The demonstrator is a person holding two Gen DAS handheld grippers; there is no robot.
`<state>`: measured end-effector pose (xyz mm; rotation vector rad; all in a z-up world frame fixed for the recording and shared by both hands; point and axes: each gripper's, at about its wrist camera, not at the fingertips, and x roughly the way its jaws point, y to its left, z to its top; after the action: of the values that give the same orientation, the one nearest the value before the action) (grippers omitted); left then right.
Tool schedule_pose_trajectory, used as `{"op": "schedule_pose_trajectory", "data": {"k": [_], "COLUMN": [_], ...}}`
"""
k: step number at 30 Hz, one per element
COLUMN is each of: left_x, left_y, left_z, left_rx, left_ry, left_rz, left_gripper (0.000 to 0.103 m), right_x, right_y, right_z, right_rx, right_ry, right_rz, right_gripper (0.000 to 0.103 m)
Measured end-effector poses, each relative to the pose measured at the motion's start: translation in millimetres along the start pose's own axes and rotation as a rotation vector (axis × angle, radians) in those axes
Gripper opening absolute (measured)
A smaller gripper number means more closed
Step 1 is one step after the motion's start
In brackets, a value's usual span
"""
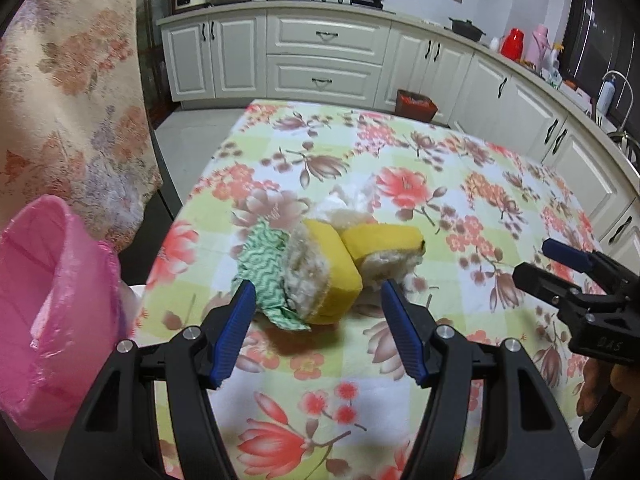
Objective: Collect trash
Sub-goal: 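Move both tools back over the table toward the yellow sponges, then grasp a yellow sponge with the left tool while the right tool grasps the other sponge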
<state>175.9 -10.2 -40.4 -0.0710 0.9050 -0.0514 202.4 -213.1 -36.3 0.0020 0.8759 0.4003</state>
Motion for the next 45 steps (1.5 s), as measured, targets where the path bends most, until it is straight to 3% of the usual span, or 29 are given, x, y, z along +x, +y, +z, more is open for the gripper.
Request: {"op": "schedule_pose_trajectory", "data": {"k": [7, 11, 14, 29, 45], "left_x": [22, 28, 26, -21, -53], "left_y": [-5, -3, -1, 22, 61], "left_z": [0, 1, 1, 14, 14], "left_rx": [0.012, 0.015, 0.015, -0.045, -0.088], "left_ry": [0.035, 0.052, 0.052, -0.033, -0.095], "left_rz": [0.008, 0.007, 0.004, -0.046, 0.006], "left_gripper": [0.057, 0.033, 0.028, 0.027, 0.027], "right_x": [8, 12, 16, 37, 72], "right_y": [-2, 3, 8, 48, 96], "right_z": [2, 3, 6, 24, 32], "right_rx": [-0.007, -0.023, -0.036, -0.108, -0.126], "right_ry": [0.013, 0.018, 0.019, 0.031, 0.055], "right_rz": [0.006, 0.017, 0.029, 0.074, 0.068], "right_gripper": [0.083, 0.084, 0.084, 0.084, 0.084]}}
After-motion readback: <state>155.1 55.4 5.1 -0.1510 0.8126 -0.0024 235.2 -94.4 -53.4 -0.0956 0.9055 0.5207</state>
